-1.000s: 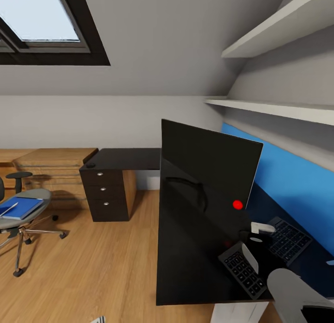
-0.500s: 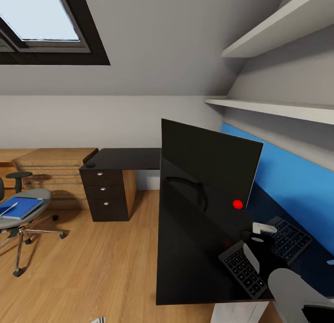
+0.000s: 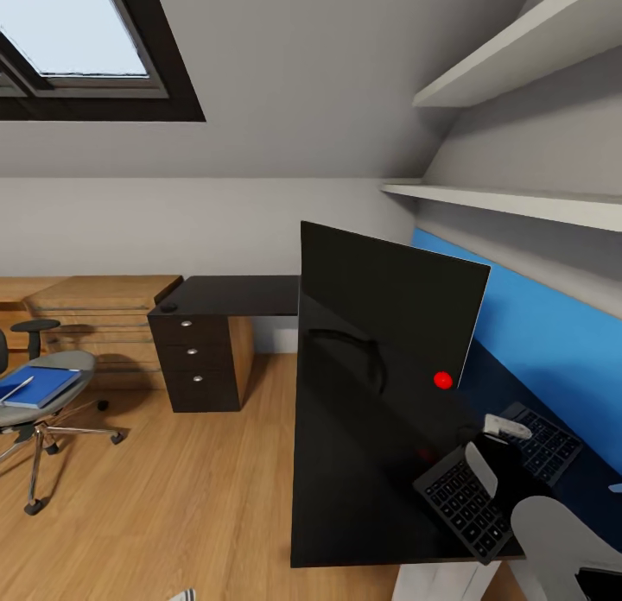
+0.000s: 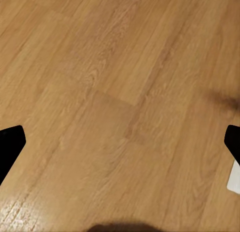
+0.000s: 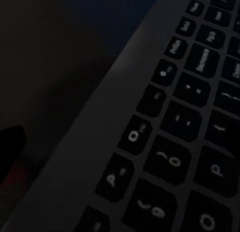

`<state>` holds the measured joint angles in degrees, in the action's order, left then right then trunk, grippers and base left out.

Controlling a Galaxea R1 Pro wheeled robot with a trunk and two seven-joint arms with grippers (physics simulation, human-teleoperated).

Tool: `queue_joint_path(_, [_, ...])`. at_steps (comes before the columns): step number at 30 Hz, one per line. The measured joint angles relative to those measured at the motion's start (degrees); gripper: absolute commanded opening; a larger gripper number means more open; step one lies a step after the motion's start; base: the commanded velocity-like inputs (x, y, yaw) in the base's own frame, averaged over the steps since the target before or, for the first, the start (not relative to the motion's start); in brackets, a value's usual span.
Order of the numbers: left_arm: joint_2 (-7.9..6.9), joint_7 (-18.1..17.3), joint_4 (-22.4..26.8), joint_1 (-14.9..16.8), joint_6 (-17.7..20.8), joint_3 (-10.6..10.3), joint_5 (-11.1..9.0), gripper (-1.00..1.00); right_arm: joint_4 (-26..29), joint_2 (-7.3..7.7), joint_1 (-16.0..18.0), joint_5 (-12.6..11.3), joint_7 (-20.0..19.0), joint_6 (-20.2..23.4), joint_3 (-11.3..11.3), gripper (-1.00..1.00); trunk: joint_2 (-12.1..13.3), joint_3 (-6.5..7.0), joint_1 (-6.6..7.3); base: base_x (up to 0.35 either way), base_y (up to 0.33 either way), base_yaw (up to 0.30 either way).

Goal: In the bedroom, organize the workspace by keeping the computer under the desk, ensuring the monitor is on the desk, placing the keyboard on the desk next to the monitor, placing the mouse on the desk next to the keyboard, moving the folder from the swivel chair onto the desk next to the mouse, stacking the notebook on top of the folder with the pen on top of the notebook, and positioning the swivel chair next to the desk.

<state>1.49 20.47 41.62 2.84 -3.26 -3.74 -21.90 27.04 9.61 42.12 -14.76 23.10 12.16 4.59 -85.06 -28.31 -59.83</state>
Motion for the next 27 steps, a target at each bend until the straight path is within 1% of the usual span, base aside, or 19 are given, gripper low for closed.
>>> queue_joint_path(8, [0.05,0.0,0.2,0.0,0.0,0.0,0.0,1.00,0.2,0.04,0.0,-0.3,0.0,0.2,0.0,1.00,0.0,0.00,0.00,0.000,0.000,0.000])
queue_joint_path(13, [0.00,-0.2,0.0,0.0,0.0,-0.1,0.1,1.00,-0.1,0.04,0.0,-0.4,-0.1,0.2,0.0,1.00,0.0,0.00,-0.03,-0.211,0.000,0.000])
queue_joint_path(18, [-0.04,-0.1,-0.1,0.0,0.0,-0.1,0.1,1.00,-0.3,0.05,0.0,-0.3,-0.1,0.2,0.0,1.00,0.0,0.00,-0.01,-0.080,0.000,0.000])
queue_joint_path(22, [-0.03,-0.2,-0.1,0.0,0.0,-0.1,0.1,1.00,-0.3,0.05,0.0,-0.3,-0.1,0.2,-0.1,1.00,0.0,0.00,-0.03,-0.214,0.000,0.000])
queue_joint_path(27, [-0.03,-0.1,-0.1,0.0,0.0,-0.1,0.1,1.00,-0.3,0.05,0.0,-0.3,-0.1,0.2,0.0,1.00,0.0,0.00,0.00,-0.047,0.000,0.000])
